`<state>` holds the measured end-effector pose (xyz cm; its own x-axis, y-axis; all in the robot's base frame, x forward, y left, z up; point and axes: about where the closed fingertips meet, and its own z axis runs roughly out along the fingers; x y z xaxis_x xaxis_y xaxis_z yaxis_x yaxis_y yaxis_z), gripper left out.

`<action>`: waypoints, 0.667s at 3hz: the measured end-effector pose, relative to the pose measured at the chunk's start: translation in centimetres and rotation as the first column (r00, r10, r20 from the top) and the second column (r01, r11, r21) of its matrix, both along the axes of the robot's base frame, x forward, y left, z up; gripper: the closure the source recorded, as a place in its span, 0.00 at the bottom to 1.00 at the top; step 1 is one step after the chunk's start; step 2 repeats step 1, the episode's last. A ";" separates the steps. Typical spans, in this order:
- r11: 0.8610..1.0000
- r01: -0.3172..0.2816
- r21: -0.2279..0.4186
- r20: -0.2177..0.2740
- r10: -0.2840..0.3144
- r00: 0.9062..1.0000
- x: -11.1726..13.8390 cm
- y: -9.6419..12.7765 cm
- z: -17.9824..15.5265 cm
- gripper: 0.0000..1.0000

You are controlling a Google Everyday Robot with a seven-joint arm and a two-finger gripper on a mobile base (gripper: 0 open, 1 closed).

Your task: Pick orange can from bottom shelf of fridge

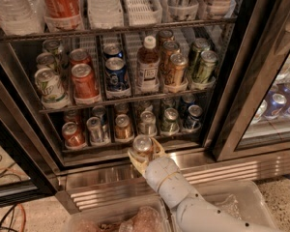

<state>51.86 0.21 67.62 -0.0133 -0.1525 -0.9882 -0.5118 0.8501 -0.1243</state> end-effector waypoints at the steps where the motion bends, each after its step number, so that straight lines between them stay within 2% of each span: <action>1: 1.000 -0.017 -0.005 -0.007 0.017 1.000 -1.1 -0.2 -0.1 1.00; 2: 1.000 -0.017 -0.005 -0.007 0.017 1.000 -1.1 -0.2 -0.1 1.00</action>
Offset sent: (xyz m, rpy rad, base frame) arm 0.0000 0.0000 0.0000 0.0000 0.0000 0.0000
